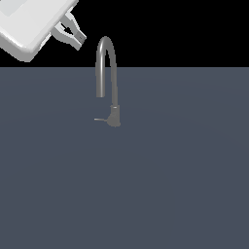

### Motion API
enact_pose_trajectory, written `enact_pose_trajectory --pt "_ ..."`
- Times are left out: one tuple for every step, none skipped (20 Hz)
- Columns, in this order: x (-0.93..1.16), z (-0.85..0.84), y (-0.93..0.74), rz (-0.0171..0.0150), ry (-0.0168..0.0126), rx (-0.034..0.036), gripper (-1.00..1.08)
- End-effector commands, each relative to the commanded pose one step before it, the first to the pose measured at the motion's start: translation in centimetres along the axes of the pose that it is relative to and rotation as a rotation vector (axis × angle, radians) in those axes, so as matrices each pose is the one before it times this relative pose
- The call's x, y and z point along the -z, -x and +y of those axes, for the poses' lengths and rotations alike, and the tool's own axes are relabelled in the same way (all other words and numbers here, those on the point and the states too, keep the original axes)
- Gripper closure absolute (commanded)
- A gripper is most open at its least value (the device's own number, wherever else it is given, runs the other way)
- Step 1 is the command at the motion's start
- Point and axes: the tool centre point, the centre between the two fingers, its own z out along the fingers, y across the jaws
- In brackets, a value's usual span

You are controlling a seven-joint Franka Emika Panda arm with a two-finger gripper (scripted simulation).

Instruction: Turn on the faucet by rotating a designated handle.

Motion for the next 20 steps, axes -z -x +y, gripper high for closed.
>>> enact_pose_trajectory --pt "-0.528 -0.312 -1.004 -0.00128 0.04832 0.04838 1.08" --pt "-0.208 -0.118 -0.376 -0.00087 0.01825 0.01821 1.08" --pt "-0.205 -0.116 -0.372 -0.00085 0.01803 0.01796 1.08" --pt "-0.202 -0.115 -0.368 -0.00084 0.01784 0.01773 1.08" --pt "-0.2 -0.113 -0.363 -0.00084 0.01763 0.01749 1.08" --pt "-0.198 -0.111 -0.359 -0.00085 0.01745 0.01727 1.08" --pt "-0.197 -0.109 -0.354 -0.00085 0.01728 0.01707 1.08" --pt "-0.195 -0.108 -0.351 -0.00086 0.01714 0.01689 1.08" --pt "-0.194 -0.107 -0.348 -0.00086 0.01701 0.01673 1.08" --pt "-0.193 -0.105 -0.345 -0.00086 0.01689 0.01658 1.08" --pt "-0.192 -0.104 -0.342 -0.00087 0.01677 0.01643 1.08" --pt "-0.191 -0.103 -0.339 -0.00088 0.01668 0.01631 1.08" --pt "-0.19 -0.102 -0.337 -0.00089 0.01659 0.0162 1.08" --pt "-0.189 -0.102 -0.335 -0.0009 0.01652 0.0161 1.08" --pt "-0.189 -0.101 -0.333 -0.00091 0.01645 0.016 1.08" --pt "-0.188 -0.1 -0.332 -0.00092 0.0164 0.01593 1.08" --pt "-0.188 -0.1 -0.33 -0.00094 0.01634 0.01586 1.08" --pt "-0.187 -0.099 -0.329 -0.00095 0.0163 0.0158 1.08" --pt "-0.187 -0.099 -0.328 -0.00097 0.01627 0.01576 1.08" --pt "-0.187 -0.099 -0.327 -0.00098 0.01624 0.01571 1.08"
